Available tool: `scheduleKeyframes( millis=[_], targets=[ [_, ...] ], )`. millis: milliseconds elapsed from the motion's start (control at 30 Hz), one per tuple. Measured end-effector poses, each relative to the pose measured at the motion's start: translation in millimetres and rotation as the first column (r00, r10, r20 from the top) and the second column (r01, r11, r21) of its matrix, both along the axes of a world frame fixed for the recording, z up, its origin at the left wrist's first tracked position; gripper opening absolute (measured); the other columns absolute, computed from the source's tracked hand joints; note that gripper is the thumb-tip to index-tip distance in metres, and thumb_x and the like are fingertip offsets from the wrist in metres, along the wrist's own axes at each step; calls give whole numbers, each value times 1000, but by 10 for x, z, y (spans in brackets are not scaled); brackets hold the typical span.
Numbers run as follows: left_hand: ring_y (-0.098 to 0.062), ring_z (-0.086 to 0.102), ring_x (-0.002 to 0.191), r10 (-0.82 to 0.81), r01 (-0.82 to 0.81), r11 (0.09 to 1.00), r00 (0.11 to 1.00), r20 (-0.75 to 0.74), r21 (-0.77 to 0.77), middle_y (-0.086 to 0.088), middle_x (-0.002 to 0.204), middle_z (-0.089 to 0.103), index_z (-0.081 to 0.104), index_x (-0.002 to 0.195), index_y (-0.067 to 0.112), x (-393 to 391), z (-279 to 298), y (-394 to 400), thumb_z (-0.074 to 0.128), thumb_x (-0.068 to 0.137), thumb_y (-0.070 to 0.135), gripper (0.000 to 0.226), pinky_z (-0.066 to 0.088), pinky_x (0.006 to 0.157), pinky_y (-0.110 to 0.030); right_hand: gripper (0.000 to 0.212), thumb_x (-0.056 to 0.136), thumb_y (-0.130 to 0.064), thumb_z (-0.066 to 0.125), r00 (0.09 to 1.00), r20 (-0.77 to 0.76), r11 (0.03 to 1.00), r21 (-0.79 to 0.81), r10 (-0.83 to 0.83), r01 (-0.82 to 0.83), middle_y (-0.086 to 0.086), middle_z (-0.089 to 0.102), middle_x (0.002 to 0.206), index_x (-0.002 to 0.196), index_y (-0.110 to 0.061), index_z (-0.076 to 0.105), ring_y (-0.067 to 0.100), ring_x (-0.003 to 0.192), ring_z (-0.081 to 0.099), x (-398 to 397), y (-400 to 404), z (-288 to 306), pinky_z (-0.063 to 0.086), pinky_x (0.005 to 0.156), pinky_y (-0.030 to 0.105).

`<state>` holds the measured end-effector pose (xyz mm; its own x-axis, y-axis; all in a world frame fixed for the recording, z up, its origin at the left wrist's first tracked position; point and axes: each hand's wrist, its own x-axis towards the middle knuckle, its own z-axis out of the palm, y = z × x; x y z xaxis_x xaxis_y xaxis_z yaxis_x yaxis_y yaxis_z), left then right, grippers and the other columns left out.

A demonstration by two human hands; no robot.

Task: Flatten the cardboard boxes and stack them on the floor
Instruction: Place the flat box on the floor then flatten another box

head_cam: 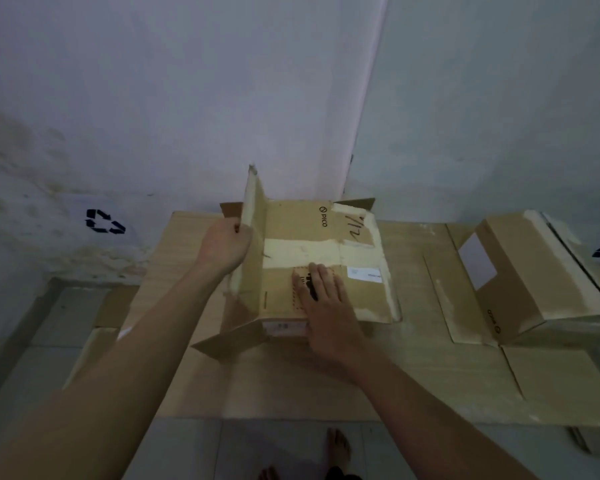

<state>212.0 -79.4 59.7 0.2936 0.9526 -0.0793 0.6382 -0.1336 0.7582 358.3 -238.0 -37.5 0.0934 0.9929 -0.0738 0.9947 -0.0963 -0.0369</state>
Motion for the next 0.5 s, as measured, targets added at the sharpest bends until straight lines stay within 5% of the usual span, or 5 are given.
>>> scheduleKeyframes(
  millis=[133, 233, 367, 500],
  targets=[
    [-46, 58, 87, 65, -63, 998, 989, -131, 20, -32, 92, 59, 57, 89, -10, -465, -281, 11, 37, 101, 18, 37, 48, 71, -47, 94, 89, -25, 65, 1000, 17, 996, 87, 19, -21, 20, 5, 166, 161, -18, 5, 37, 154, 3, -75, -101, -110, 13, 122, 55],
    [-46, 59, 95, 114, -117, 993, 985, -131, -14, -33, 102, 60, 59, 101, -9, -677, -524, -120, 38, 103, 24, 39, 49, 77, -47, 93, 86, -18, 68, 998, 50, 989, 138, 47, -53, 16, 16, 165, 160, -17, 12, 36, 153, 11, -110, -206, -216, 21, 120, 56],
    [-40, 59, 93, 114, -113, 993, 984, -137, 9, -28, 100, 61, 58, 93, -2, -831, -692, -229, 41, 103, 24, 32, 41, 72, -39, 77, 87, -7, 47, 993, 88, 983, 162, 73, -86, 13, 22, 164, 159, -15, 21, 38, 152, 16, -281, -451, -262, 25, 117, 59],
    [-30, 50, 75, 113, -113, 994, 980, -165, 13, -11, 73, 51, 51, 81, 6, -1014, -809, -291, 42, 103, 24, 31, 31, 64, -34, 57, 101, -7, 19, 993, 107, 980, 188, 47, -67, 13, 34, 160, 156, -14, 32, 42, 147, 28, -560, -595, -419, 32, 113, 62]
  ],
)
